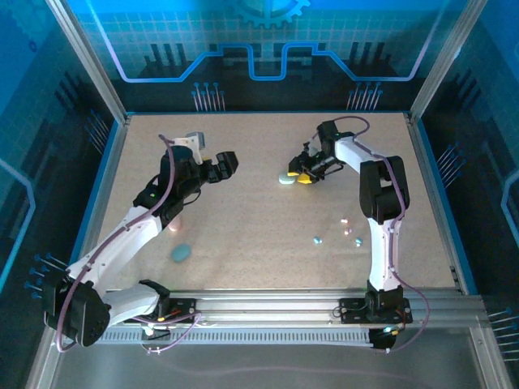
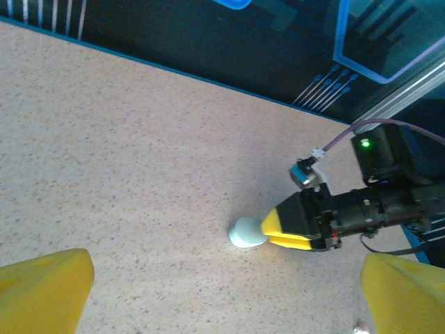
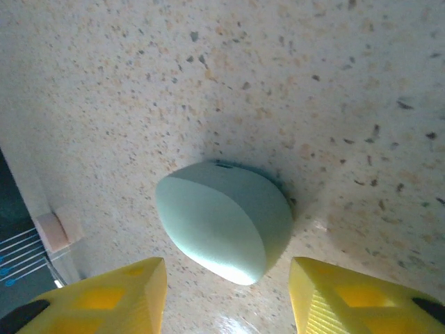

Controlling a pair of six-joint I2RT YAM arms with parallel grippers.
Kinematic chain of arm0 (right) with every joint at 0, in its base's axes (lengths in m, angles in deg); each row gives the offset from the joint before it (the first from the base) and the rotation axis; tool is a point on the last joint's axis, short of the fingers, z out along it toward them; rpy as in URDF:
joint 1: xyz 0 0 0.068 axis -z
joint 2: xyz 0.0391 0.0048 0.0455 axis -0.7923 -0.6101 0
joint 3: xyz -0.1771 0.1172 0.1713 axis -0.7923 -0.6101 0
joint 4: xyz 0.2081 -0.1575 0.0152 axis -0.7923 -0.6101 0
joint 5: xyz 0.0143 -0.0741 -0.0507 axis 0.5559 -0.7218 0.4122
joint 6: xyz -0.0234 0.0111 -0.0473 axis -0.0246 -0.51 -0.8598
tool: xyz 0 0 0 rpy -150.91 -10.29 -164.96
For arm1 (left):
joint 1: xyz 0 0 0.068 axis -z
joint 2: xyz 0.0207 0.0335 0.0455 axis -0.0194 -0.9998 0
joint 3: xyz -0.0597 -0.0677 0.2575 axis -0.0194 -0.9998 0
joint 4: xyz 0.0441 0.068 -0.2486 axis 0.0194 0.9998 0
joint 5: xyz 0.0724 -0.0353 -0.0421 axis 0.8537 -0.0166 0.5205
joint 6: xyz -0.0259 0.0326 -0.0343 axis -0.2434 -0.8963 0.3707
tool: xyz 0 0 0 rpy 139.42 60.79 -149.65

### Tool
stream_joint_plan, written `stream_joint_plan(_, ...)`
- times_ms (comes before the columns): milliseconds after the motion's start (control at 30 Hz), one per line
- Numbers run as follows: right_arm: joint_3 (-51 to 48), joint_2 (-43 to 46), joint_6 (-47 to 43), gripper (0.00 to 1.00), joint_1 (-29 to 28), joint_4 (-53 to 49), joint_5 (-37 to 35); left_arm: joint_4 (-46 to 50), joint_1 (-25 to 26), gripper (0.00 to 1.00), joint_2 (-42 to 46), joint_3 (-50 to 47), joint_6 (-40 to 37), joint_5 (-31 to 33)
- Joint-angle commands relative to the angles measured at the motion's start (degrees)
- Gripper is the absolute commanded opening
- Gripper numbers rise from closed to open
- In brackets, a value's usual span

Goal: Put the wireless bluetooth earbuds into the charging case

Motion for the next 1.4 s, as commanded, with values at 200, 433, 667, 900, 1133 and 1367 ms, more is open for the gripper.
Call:
stream_joint_plan(200,-3.37,14.07,-0.79,0.51,-0.32,-2.64,-1.66,20.51,-7.53,0.97,-5.49,-0.42,11.92,12.97)
stream_joint_plan(433,-9.59,23.33,0.55,0.51,-1.72,-1.75,-2.24,27.04,-13.09,0.94,-6.76,-5.34,17.91,20.70)
stream_joint_plan(667,-14.65,29.99,1.59,0.52,-3.38,-1.12,-2.98,31.71,-13.88,0.84,-13.53,-4.61,16.87,23.08)
stream_joint_plan(900,-14.02,30.33,1.19,0.51,-3.41,-2.25,-2.92,31.98,-14.01,0.80,-18.84,-2.68,15.63,19.86)
stream_joint_plan(1133,-13.84,29.75,1.36,0.51,-3.40,-2.36,-2.29,25.87,-15.40,0.75,-19.48,-6.19,15.66,12.10)
stream_joint_plan(1367,-14.28,29.58,1.49,0.51,-3.36,-2.38,-1.91,25.34,-16.17,0.72,-20.22,-6.88,14.82,11.30)
